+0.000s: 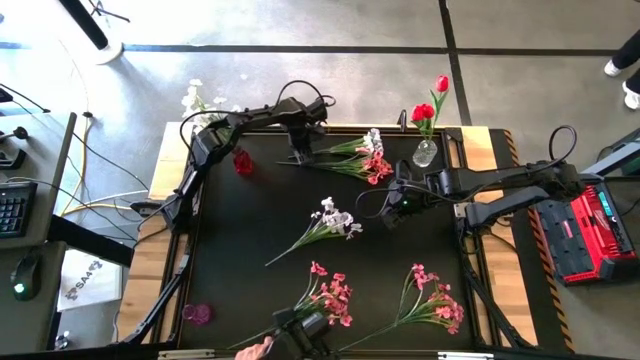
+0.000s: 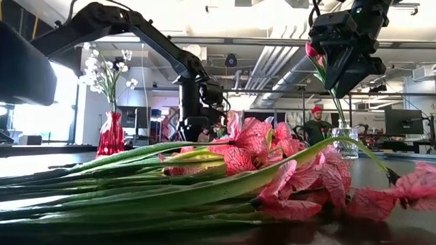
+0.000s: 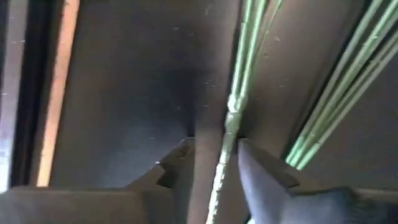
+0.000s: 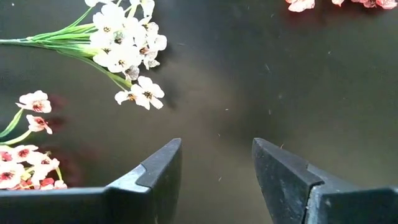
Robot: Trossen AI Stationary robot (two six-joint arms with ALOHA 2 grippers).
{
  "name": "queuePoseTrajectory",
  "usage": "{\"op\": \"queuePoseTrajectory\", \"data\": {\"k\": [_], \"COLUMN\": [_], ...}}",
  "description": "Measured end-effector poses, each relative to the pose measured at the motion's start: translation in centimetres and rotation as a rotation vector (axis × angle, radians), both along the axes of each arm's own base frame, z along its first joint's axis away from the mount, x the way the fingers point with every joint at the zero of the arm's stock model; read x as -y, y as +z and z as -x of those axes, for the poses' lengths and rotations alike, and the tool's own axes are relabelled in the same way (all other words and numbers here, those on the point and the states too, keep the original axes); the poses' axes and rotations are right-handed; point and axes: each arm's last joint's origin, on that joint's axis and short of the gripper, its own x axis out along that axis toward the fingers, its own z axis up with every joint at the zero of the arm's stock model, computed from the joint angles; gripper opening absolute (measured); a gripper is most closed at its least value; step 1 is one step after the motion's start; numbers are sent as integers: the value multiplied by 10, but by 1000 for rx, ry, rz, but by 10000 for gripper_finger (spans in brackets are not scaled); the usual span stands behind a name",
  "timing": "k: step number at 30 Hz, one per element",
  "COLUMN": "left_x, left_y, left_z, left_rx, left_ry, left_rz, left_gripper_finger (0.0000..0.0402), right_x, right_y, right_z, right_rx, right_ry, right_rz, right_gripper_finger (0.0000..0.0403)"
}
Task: Sort flowers into vase by color
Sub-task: Put the top white flowers into the red vase
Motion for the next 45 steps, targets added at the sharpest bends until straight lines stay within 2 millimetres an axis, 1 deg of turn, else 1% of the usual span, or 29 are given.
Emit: {"op": "queuePoseTrajectory", "data": {"k": [5,6,9,11,13,15,20,22,27,31,33,36,39,43,45], "left_x": [3,4,7,11,16,19,30,35,55,72,78,90,106,128,141], "left_y": [-1,-1,1,4,11,27,74,96,159,203,221,237,247,250,251], "left_z": [-1,-1,-3,-3,0,0,5,9,21,32,39,43,41,29,22], "left_rx": [-41,-44,-56,-67,-65,-20,110,179,396,550,614,677,722,758,776], "left_ry": [-7,-9,-2,7,36,57,88,97,106,115,130,137,116,57,20], "left_rz": [-31,-34,-49,-50,-13,-15,-12,-7,-39,-105,-125,-135,-131,-112,-110], "left_gripper_finger": [16,9,9,4,3,2,1,1,0,0,0,0,0,0,0], "right_x": [0,0,0,0,0,0,0,0,7,12,15,21,28,35,38], "right_y": [0,0,0,0,2,5,20,26,43,66,78,90,99,108,108], "right_z": [0,0,0,-1,-3,-9,-24,-27,-19,-12,-9,-9,-12,-18,-21], "right_rx": [2,2,5,17,48,116,343,406,525,701,789,887,957,1001,1010], "right_ry": [-17,-18,-28,-42,-43,-42,-15,-13,-102,-178,-207,-222,-206,-153,-154], "right_rz": [-8,-8,-12,-14,-16,-17,-8,9,77,174,230,307,395,551,578], "right_gripper_finger": [183,183,183,183,183,183,183,183,183,183,183,183,185,195,200]}}
